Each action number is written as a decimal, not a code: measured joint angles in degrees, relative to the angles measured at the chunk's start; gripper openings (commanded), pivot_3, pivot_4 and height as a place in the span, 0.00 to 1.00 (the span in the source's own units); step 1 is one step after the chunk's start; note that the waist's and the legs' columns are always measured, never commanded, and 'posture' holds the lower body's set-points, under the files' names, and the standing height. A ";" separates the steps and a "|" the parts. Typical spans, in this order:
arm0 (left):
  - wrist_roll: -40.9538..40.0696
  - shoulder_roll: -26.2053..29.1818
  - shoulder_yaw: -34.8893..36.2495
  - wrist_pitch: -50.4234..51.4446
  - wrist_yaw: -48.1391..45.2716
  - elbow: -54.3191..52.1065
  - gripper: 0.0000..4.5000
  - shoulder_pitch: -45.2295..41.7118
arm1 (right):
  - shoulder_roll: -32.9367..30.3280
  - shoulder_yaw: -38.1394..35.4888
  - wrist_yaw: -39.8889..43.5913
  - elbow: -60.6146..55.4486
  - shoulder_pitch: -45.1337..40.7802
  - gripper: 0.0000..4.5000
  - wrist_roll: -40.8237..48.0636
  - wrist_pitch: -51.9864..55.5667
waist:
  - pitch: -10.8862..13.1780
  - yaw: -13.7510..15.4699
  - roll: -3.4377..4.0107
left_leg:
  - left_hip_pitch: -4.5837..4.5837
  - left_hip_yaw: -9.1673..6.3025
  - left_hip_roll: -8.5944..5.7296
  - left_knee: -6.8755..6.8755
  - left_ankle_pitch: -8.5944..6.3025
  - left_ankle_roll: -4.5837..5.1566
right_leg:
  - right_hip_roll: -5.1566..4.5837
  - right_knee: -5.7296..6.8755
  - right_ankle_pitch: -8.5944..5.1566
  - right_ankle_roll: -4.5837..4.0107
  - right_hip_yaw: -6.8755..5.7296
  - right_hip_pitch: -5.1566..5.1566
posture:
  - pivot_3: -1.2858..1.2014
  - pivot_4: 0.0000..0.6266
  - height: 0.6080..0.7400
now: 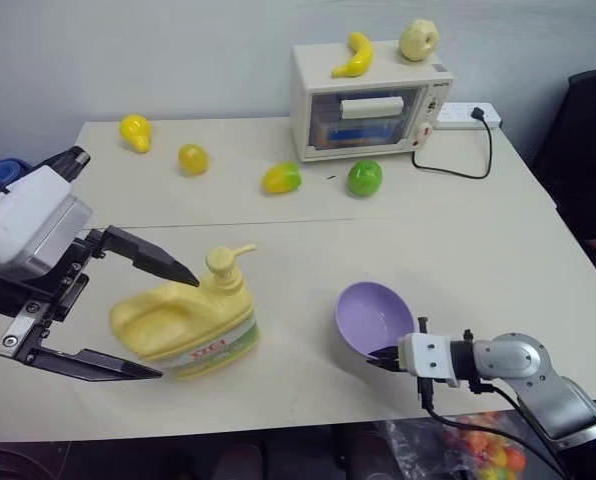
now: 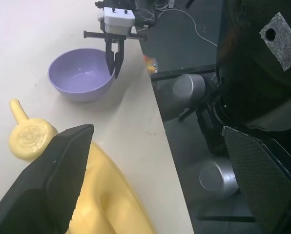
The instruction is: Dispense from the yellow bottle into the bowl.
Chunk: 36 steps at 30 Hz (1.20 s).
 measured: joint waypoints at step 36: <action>5.45 -7.56 -9.97 -0.71 5.70 13.09 1.00 -16.50 | -1.80 4.72 9.61 5.92 -16.26 0.00 -2.79 -4.69 | -0.02 -0.06 -0.04 | 0.07 0.03 0.03 0.01 0.01 -0.02 | 0.05 0.18 0.00 -0.03 0.02 0.01 | 0.52 0.24 1.00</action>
